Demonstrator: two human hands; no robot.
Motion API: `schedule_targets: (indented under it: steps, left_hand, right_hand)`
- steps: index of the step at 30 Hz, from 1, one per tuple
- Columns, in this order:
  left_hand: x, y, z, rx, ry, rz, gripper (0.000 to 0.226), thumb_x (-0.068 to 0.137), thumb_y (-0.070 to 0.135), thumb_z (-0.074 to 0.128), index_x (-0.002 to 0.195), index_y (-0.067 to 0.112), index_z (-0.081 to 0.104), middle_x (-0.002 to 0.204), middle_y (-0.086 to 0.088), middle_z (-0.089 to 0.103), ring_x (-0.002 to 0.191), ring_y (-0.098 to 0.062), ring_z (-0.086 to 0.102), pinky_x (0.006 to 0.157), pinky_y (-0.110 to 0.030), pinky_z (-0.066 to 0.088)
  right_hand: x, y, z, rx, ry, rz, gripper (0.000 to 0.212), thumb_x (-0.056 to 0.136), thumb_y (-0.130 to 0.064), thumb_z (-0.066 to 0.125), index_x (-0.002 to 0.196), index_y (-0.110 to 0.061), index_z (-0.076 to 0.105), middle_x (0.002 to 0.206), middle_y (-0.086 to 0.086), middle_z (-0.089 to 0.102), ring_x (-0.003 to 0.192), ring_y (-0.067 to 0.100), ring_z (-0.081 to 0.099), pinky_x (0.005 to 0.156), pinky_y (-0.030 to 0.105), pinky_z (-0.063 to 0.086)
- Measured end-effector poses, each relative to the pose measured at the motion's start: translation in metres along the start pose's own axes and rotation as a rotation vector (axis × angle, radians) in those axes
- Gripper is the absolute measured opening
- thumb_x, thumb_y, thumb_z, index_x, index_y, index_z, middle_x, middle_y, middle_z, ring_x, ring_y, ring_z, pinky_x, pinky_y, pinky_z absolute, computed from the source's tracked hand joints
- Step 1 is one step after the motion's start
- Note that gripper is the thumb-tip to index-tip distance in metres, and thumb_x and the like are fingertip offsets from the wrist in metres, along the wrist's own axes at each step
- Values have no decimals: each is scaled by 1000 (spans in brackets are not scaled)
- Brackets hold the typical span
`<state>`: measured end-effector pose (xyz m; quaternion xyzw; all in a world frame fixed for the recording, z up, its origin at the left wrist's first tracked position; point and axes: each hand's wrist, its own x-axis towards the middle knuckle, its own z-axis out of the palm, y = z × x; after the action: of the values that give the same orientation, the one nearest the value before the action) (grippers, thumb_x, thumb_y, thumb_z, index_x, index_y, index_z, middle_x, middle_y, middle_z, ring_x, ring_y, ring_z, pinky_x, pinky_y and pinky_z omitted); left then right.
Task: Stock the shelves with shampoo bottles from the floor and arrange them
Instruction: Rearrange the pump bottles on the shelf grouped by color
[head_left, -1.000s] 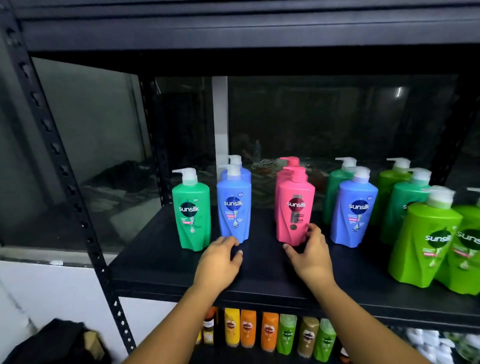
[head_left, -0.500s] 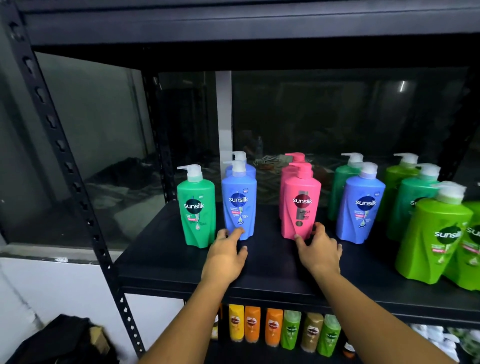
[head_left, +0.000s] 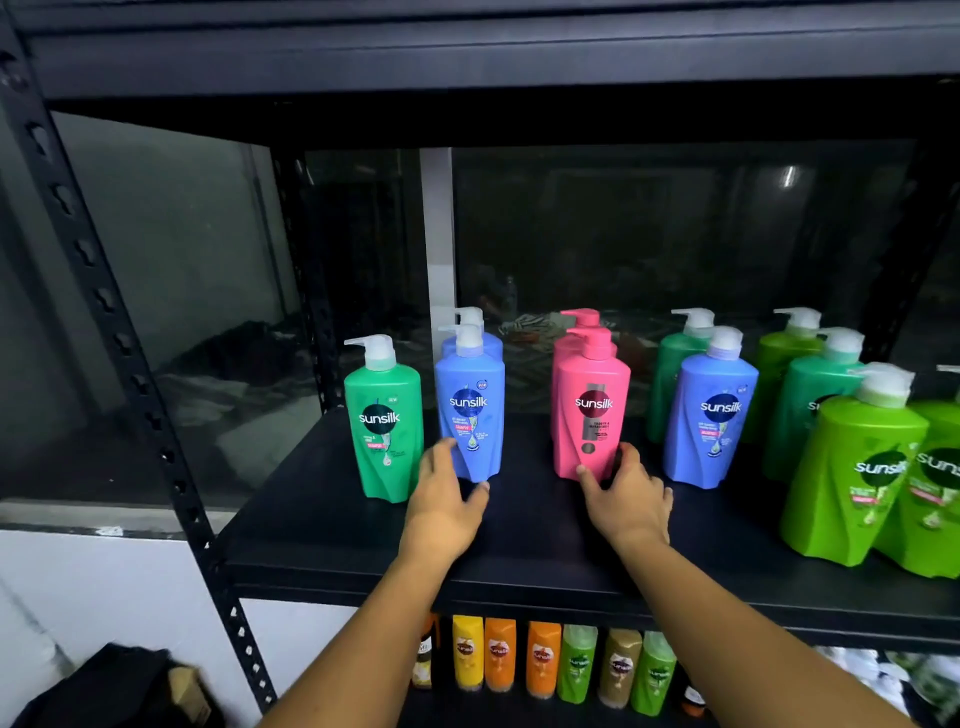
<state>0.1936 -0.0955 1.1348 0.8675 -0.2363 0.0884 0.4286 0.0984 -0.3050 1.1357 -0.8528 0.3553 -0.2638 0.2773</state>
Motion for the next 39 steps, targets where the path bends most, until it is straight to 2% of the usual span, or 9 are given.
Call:
schedule_targets:
  steps: [6, 11, 22, 27, 31, 34, 36, 37, 39]
  left_hand:
    - [20, 5, 10, -140, 60, -85, 95, 91, 23, 73, 161, 16, 9, 155, -8, 45, 130, -32, 55, 103, -41, 49]
    - [36, -2, 16, -196, 86, -52, 95, 88, 21, 76, 160, 18, 14, 146, -9, 53, 124, -32, 59, 100, -47, 51]
    - [36, -4, 19, -161, 92, -28, 91, 92, 20, 72, 161, 19, 13, 148, -7, 52, 123, -30, 59, 100, -38, 50]
    - [35, -2, 17, -111, 74, -58, 92, 93, 24, 71, 162, 18, 10, 150, -9, 49, 124, -32, 59, 100, -39, 50]
    - [30, 4, 14, -5, 18, -99, 93, 97, 32, 65, 163, 11, 2, 157, -12, 42, 127, -35, 56, 99, -40, 49]
    - [17, 10, 8, 123, -91, -128, 93, 100, 36, 59, 162, 9, -4, 166, -8, 27, 133, -34, 52, 99, -39, 47]
    - [9, 9, 5, 213, -172, -152, 89, 101, 41, 55, 163, 10, -2, 170, -3, 17, 140, -31, 46, 104, -37, 45]
    - [3, 8, 3, 263, -209, -144, 86, 101, 44, 53, 163, 12, 1, 170, -1, 14, 143, -31, 42, 109, -38, 43]
    - [-12, 14, 0, 355, -288, -95, 79, 102, 48, 48, 163, 15, 11, 170, -1, 14, 150, -32, 31, 119, -40, 33]
  right_hand:
    - [9, 4, 3, 172, -39, -63, 62, 85, -51, 67, 134, -23, 39, 121, 1, 68, 114, 31, 62, 110, 53, 37]
    - [13, 8, 4, 203, -37, -120, 65, 86, -47, 70, 137, -25, 36, 120, -1, 69, 109, 33, 63, 103, 52, 43]
    - [11, 4, 2, 143, 5, -118, 67, 89, -49, 66, 142, -26, 34, 112, 1, 69, 107, 34, 59, 107, 47, 38]
    - [13, 8, 4, 134, -7, -112, 72, 89, -53, 63, 147, -27, 29, 115, 0, 69, 111, 32, 58, 111, 48, 34]
    - [14, 10, 5, 114, -27, -137, 67, 90, -52, 61, 145, -26, 33, 111, -1, 70, 108, 31, 60, 110, 47, 34]
    - [8, 12, -1, 106, -81, -108, 55, 90, -50, 62, 133, -21, 43, 111, 4, 67, 109, 33, 58, 94, 42, 48]
    - [2, 14, -5, 35, -127, -125, 44, 89, -48, 62, 120, -18, 51, 113, 3, 64, 113, 30, 57, 88, 39, 50]
    - [-1, 16, -7, -43, -160, -172, 40, 90, -47, 61, 117, -18, 53, 117, 2, 62, 116, 28, 56, 92, 38, 49]
    - [-10, 24, -17, -204, -238, -264, 48, 95, -47, 55, 131, -15, 53, 135, 4, 57, 131, 26, 48, 110, 36, 36]
